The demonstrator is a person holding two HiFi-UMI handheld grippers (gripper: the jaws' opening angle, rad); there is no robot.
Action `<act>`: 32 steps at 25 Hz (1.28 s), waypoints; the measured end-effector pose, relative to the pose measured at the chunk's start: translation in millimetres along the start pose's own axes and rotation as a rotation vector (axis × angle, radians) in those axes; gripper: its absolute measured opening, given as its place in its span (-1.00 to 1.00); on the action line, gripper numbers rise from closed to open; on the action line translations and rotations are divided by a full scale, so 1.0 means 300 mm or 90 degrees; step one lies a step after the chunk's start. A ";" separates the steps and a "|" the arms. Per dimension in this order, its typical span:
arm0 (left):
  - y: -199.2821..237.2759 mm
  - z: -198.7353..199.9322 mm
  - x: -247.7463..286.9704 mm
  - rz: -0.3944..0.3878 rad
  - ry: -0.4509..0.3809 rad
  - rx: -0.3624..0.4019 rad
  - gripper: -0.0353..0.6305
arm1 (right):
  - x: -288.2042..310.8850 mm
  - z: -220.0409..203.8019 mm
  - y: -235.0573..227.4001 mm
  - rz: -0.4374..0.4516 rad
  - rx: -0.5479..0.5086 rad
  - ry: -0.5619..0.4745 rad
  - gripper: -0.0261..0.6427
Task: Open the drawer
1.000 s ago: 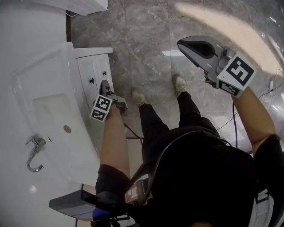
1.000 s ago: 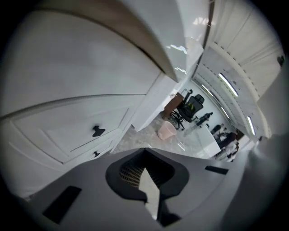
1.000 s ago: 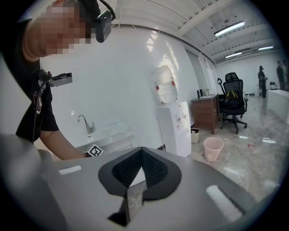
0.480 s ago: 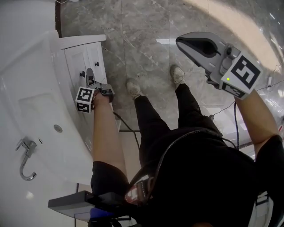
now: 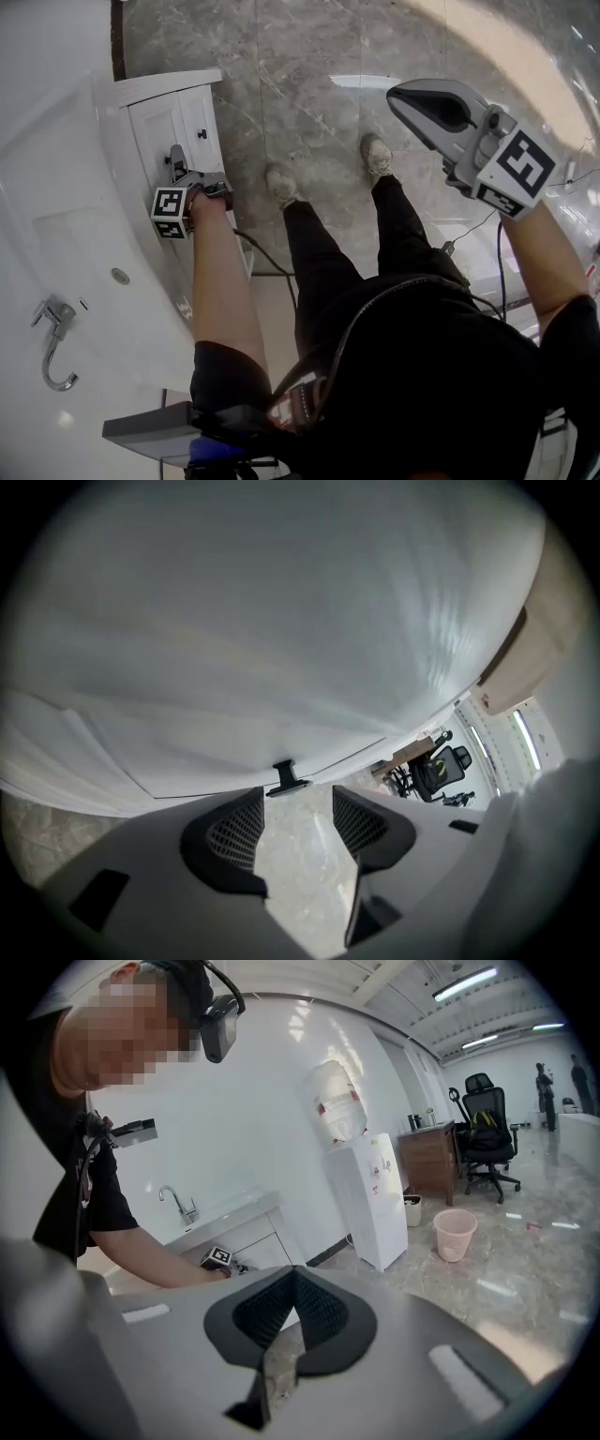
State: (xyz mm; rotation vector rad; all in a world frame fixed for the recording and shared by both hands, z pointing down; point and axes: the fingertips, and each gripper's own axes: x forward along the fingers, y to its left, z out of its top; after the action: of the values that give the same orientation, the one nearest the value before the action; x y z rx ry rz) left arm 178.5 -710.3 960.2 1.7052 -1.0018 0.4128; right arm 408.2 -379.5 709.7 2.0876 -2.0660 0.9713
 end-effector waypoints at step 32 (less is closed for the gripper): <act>0.043 0.025 0.050 0.047 -0.086 -0.016 -0.51 | -0.221 -0.257 -0.193 -0.050 0.098 -0.023 -0.94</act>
State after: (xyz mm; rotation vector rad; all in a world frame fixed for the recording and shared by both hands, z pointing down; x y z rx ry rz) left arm 175.7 -724.5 975.8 1.6950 -1.1663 0.3361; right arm 437.1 -279.7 763.7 2.2576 -1.9662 1.1206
